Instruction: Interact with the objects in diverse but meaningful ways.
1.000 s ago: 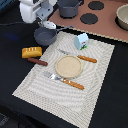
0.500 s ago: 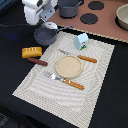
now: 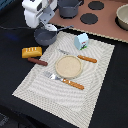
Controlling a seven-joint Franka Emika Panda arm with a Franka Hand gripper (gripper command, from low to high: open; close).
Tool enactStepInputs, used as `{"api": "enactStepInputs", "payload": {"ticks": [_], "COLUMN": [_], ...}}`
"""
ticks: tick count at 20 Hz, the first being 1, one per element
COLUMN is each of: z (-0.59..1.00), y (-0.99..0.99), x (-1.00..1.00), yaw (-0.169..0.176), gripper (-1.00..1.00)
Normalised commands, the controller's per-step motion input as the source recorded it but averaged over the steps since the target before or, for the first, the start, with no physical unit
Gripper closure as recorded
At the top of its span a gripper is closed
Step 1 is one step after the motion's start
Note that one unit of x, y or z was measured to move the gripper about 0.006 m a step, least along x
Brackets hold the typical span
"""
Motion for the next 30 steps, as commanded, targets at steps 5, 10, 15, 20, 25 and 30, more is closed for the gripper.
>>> {"api": "enactStepInputs", "payload": {"ticks": [5,10,15,20,25,30], "z": [-0.06,0.17,0.40,0.12,0.00,-0.05], "y": [0.02,0.08,-0.06,-0.42,-0.53,-0.48], "x": [-0.21,-0.12,0.03,0.19,0.31,0.20], "yaw": [0.037,0.082,0.042,0.000,0.000,0.000], "gripper": [-1.00,-1.00,-1.00,-1.00,-1.00,-1.00]}}
